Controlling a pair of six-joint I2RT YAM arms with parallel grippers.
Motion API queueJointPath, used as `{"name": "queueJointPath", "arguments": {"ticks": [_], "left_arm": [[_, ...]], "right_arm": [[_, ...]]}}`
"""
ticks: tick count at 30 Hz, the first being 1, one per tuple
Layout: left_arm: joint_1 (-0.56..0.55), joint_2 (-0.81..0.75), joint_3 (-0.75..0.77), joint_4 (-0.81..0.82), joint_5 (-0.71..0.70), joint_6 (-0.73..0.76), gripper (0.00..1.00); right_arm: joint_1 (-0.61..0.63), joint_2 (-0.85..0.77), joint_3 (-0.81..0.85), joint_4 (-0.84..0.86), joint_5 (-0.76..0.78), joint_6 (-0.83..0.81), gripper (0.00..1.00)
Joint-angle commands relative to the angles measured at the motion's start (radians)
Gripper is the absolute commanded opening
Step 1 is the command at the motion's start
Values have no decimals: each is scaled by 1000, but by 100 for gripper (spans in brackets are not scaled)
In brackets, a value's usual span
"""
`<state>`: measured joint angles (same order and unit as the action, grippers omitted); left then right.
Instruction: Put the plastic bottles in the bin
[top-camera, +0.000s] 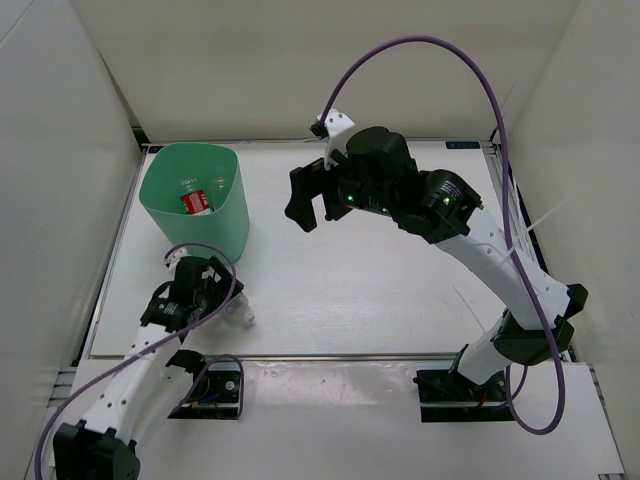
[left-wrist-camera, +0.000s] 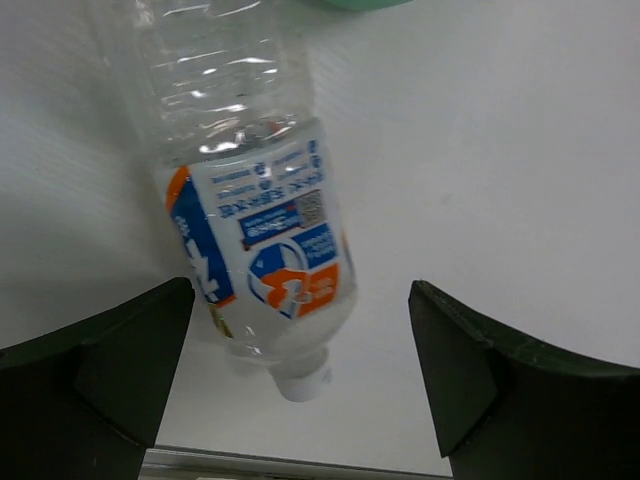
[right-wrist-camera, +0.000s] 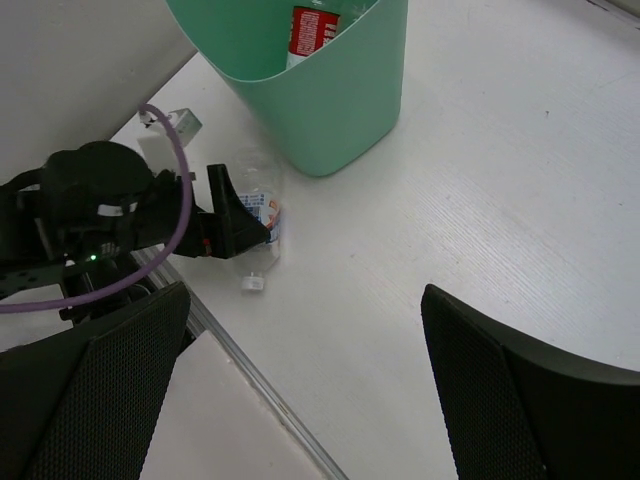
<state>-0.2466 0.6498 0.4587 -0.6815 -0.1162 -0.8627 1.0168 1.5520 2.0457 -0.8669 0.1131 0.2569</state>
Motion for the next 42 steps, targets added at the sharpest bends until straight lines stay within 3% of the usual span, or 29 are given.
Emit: {"name": "queueJointPath", "arguments": {"ticks": [1,9,11,14,15,17,23,28,29,32,36,39,42], "left_arm": [[-3,91,-17,39,-57,-6,100],[6,235,-38,123,-42,-15,98],[6,235,-54,123,-31,-15,89],[15,170,-77,123,-31,-15,63],[15,143,-65,94,-31,-27,61],[15,65,-16,30,-77,-67,61],[15,-82,372,-297,-247,-176,61],[15,-24,729,-233,-443,18,60],[15,3,757,-175,-462,159,60],[15,163,836,14,-529,380,60],[27,393,899,57,-683,425,59],[47,507,933,77,-668,436,68],[56,548,972,86,-677,427,99]], "right_arm": [[6,-15,28,6,0,-36,100],[6,-15,28,6,0,-45,100],[-3,-15,28,6,0,-45,100],[-3,-15,18,6,10,-45,100],[-3,-15,8,6,10,-45,100],[-3,-15,8,6,10,-45,100],[-3,5,8,16,10,-45,100],[-12,16,8,16,-3,-36,100],[-12,25,19,16,-3,-36,100],[-12,34,19,25,-27,-27,100],[-12,34,28,25,-53,-27,100],[-12,25,16,25,-41,-18,100],[-12,5,2,5,-3,-18,100]]}}
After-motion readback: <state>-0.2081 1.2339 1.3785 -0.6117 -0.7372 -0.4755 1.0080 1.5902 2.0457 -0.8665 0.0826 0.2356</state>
